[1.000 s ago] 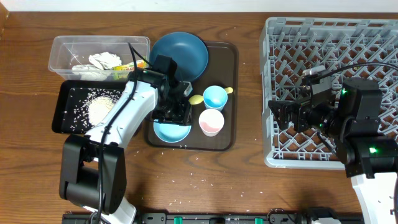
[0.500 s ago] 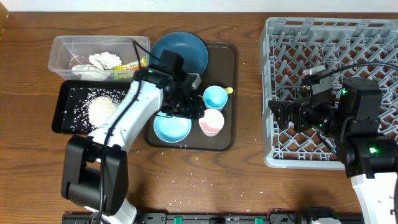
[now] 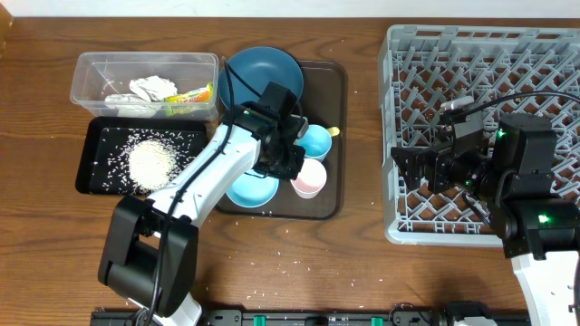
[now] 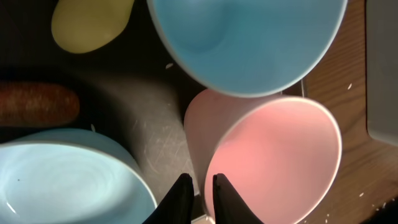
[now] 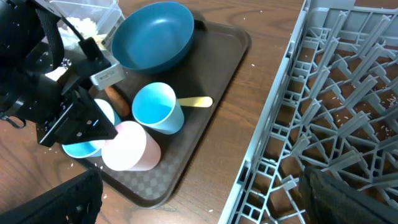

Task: Sort waste into correct bins and load items into the dishwasher rack
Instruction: 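Lift the pink cup and hand it to the right gripper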

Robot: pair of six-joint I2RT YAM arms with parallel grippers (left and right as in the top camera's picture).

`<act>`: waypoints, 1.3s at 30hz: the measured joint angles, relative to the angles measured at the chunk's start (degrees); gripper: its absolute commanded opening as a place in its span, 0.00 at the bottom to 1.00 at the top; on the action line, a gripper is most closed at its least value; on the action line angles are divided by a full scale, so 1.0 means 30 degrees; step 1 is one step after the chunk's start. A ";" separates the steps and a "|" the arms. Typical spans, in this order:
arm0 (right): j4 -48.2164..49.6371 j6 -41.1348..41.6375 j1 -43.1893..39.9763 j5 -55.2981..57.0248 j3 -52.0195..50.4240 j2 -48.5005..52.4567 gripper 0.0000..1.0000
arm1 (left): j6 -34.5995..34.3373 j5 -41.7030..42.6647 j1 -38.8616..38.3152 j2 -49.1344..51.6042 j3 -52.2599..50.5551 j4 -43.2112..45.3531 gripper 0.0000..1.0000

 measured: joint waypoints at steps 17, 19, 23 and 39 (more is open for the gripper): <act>-0.0197 0.0000 0.0000 0.0095 0.0000 0.0000 0.99 | -0.1719 -0.1953 -0.0801 0.0000 -0.0182 0.0845 0.06; -0.0197 0.0000 0.0000 0.0073 0.0000 0.0000 0.99 | -0.1945 -0.1814 -0.0729 -0.0022 -0.0124 0.0248 0.06; 0.0044 0.0066 0.0000 -0.0379 0.0000 0.0000 0.98 | -0.2076 -0.0765 0.0029 -0.0678 0.0379 -0.1297 0.06; 1.2313 0.1260 0.1625 -0.9027 0.0051 0.4626 0.91 | -0.2127 1.5395 0.8007 -0.5413 0.1501 -0.0889 0.06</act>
